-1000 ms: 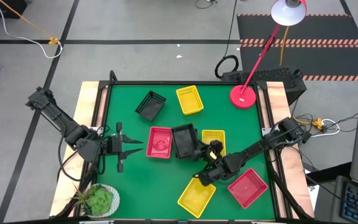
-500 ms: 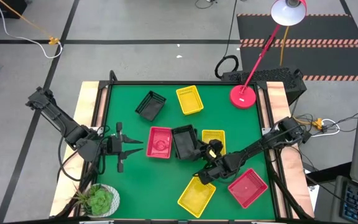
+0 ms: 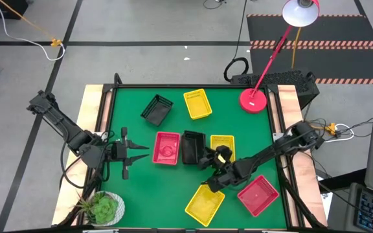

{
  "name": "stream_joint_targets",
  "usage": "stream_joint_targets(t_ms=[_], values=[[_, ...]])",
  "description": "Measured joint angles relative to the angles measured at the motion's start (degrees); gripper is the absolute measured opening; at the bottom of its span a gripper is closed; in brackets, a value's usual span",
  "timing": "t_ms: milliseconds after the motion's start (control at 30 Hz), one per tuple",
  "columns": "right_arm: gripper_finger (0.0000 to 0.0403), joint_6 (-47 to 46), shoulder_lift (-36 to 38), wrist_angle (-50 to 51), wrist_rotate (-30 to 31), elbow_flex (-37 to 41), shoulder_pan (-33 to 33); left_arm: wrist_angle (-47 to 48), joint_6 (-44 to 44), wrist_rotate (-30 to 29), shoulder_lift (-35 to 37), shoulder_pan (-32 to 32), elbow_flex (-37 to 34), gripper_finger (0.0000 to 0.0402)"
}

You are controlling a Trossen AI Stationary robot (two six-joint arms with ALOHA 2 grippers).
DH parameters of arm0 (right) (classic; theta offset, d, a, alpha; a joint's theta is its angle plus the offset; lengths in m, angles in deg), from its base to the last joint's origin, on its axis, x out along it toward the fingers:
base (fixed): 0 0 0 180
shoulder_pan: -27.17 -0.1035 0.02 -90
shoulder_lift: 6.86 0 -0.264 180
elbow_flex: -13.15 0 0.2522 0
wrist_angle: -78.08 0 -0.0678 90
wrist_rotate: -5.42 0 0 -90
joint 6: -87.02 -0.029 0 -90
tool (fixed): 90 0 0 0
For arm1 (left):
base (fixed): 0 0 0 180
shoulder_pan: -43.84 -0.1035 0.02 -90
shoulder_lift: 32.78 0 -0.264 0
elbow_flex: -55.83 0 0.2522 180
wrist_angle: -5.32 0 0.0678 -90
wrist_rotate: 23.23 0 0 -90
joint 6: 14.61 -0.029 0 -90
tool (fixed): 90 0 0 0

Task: Stack baskets by color
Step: Stack the bottom black bin on top of the middle black bin

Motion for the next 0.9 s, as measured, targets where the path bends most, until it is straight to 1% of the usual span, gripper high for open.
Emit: stream_joint_targets(t_ms=[133,233,300,400,467,533,633,767,833,900], values=[[0.0123,6.49,2.09,0.00,-3.93,0.00,0.32,0.01,0.00,-0.01,0.00,-0.02,0.00,0.0106],[0.0123,13.81,4.44,-0.50,-9.72,0.00,1.17,0.00,0.00,0.00,0.00,0.00,0.00,0.0106],[0.0123,21.45,6.18,-1.87,-15.17,0.00,1.91,0.00,-0.11,0.00,0.00,0.00,0.00,0.0106],[0.0123,40.00,8.76,-7.16,-27.49,0.00,3.34,-0.02,-0.11,-0.01,0.00,0.00,0.00,0.0106],[0.0123,50.17,10.26,-9.61,-33.91,-0.10,4.07,-0.04,-0.13,0.00,0.00,-0.01,0.00,0.0106],[0.0123,55.69,11.25,-10.20,-37.95,-0.11,4.72,-0.28,-0.13,0.00,0.00,-0.02,0.00,0.0106],[0.0123,61.00,11.44,-10.13,-43.51,-0.11,6.26,-0.81,-0.36,0.00,0.00,0.00,0.00,0.0106],[0.0124,68.51,9.83,-10.22,-48.46,-0.11,7.92,-0.94,-0.96,-0.02,0.00,-0.02,0.00,0.0106],[0.0124,70.63,9.65,-8.70,-48.44,0.00,7.94,-0.94,-0.96,-0.02,0.00,-0.02,0.00,0.0106],[0.0124,72.87,9.79,-9.46,-48.28,-0.07,7.93,-0.94,-0.98,-0.02,0.00,-0.02,0.00,0.0106]])
